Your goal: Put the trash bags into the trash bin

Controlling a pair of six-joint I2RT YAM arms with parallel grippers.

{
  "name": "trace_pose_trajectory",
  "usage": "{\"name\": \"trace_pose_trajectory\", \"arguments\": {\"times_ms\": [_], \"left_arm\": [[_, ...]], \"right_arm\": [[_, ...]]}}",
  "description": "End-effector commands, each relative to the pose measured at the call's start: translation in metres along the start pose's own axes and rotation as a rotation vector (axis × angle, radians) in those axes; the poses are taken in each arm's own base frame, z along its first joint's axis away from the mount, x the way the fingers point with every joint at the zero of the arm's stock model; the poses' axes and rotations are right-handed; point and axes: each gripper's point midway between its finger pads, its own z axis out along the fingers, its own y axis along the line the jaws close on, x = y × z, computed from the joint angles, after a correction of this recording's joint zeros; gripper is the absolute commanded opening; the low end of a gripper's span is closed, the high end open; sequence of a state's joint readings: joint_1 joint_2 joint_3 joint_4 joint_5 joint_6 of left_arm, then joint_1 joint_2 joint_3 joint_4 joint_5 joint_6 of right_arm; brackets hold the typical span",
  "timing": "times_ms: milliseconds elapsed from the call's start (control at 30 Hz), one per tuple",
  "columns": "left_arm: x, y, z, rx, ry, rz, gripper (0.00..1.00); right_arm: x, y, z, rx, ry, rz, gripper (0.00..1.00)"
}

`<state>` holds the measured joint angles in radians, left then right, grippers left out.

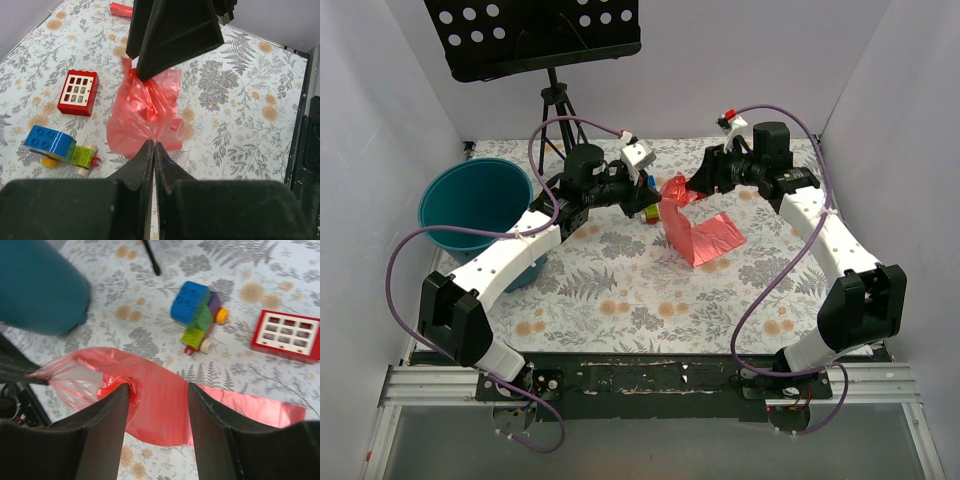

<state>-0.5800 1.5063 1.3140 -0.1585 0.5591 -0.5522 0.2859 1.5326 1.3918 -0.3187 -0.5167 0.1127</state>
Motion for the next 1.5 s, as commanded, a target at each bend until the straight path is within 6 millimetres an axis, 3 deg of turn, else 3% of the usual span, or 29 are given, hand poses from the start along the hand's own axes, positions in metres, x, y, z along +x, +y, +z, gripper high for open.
{"name": "trace_pose_trajectory", "arguments": {"times_ms": [0,300,567,600,733,833,867,967,1000,1067,1133,1267,1367,1467], "left_arm": [[-0.026,-0.01,-0.016,0.009,-0.059,0.054,0.0],[-0.033,-0.012,-0.021,0.004,-0.073,0.072,0.0],[-0.048,-0.022,-0.026,0.05,-0.114,0.088,0.0],[-0.048,-0.022,-0.027,0.049,-0.114,0.09,0.0],[-0.047,-0.019,-0.03,0.023,-0.105,0.097,0.0],[-0.035,-0.004,-0.027,-0.064,-0.083,0.044,0.0],[-0.032,0.005,-0.024,-0.115,-0.084,0.006,0.07],[-0.036,0.02,-0.017,-0.196,-0.13,-0.111,0.56],[-0.04,0.021,-0.013,-0.193,-0.146,-0.149,0.66],[-0.048,0.019,-0.003,-0.159,-0.173,-0.211,0.75],[-0.059,0.019,0.005,-0.133,-0.211,-0.237,0.78],[-0.053,0.03,0.024,-0.135,-0.195,-0.251,0.78],[-0.044,0.032,0.033,-0.115,-0.164,-0.204,0.69],[-0.037,0.032,0.035,-0.106,-0.147,-0.18,0.67]], "right_arm": [[-0.01,0.052,-0.003,-0.253,-0.037,-0.049,0.59],[-0.006,0.064,0.013,-0.328,-0.001,-0.023,0.68],[0.022,0.075,0.034,-0.333,0.076,0.029,0.72],[0.023,0.068,0.037,-0.292,0.078,0.027,0.66],[0.029,-0.01,0.04,0.136,0.106,0.01,0.32],[0.016,-0.013,0.03,0.129,0.075,0.008,0.02],[0.011,-0.01,0.028,0.125,0.061,0.008,0.01],[0.0,0.003,0.023,0.139,0.023,-0.026,0.01],[-0.002,0.005,0.021,0.163,0.016,-0.047,0.01],[-0.007,0.011,0.019,0.194,0.003,-0.084,0.01],[-0.009,0.014,0.019,0.219,-0.002,-0.119,0.01],[-0.013,0.02,0.019,0.21,-0.01,-0.133,0.01],[-0.016,0.021,0.018,0.213,-0.016,-0.136,0.01],[-0.019,0.02,0.017,0.223,-0.023,-0.141,0.01]]}}
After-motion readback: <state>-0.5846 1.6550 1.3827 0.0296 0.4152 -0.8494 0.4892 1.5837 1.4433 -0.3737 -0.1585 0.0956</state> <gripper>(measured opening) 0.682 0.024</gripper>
